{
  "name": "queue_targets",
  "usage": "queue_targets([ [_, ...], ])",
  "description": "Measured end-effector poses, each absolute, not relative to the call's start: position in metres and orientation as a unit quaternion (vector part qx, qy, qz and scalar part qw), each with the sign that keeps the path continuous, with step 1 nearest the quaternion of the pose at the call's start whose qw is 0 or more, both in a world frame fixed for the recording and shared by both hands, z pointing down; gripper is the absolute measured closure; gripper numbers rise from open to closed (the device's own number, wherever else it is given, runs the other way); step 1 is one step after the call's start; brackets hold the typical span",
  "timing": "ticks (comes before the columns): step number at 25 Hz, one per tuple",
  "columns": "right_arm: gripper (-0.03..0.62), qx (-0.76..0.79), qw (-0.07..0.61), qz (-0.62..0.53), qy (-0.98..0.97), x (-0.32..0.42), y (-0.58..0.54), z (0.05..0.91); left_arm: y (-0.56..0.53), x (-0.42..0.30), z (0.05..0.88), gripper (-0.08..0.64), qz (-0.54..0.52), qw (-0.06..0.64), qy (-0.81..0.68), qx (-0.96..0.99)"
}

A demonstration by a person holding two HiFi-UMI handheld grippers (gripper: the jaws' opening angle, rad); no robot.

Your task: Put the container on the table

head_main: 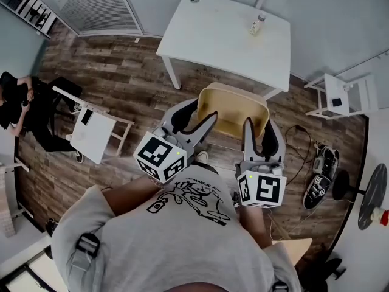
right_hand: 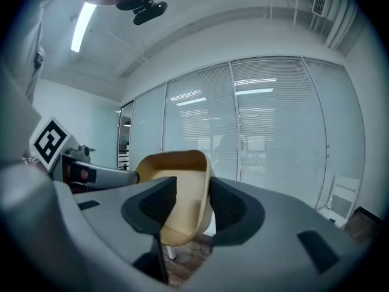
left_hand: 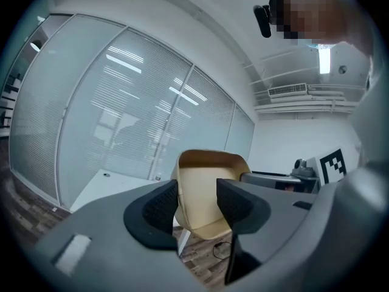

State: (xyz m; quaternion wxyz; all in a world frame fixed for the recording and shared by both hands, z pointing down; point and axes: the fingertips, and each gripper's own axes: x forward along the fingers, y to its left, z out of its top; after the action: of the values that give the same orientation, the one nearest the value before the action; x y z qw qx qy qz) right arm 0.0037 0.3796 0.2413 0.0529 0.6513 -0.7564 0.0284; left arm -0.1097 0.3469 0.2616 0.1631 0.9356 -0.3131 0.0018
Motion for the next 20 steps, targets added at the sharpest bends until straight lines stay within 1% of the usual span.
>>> queue_targets([
  [7,0.443,0.645,0.051,0.04,-0.762,0.028,0.379,0.251,0.348,-0.087,0.269,0.364,0.002,0.175,-0.324,0.93],
  [14,0.443,0.638,0.053,0.051,-0.766,0.031,0.36,0.259,0.33,-0.085,0.275,0.364,0.006,0.176,-0.332,0.927],
  [20,0.443,0.634,0.056,0.052,-0.769,0.019,0.325,0.261,0.294,-0.095,0.279,0.364,0.002,0.179,-0.337,0.924],
])
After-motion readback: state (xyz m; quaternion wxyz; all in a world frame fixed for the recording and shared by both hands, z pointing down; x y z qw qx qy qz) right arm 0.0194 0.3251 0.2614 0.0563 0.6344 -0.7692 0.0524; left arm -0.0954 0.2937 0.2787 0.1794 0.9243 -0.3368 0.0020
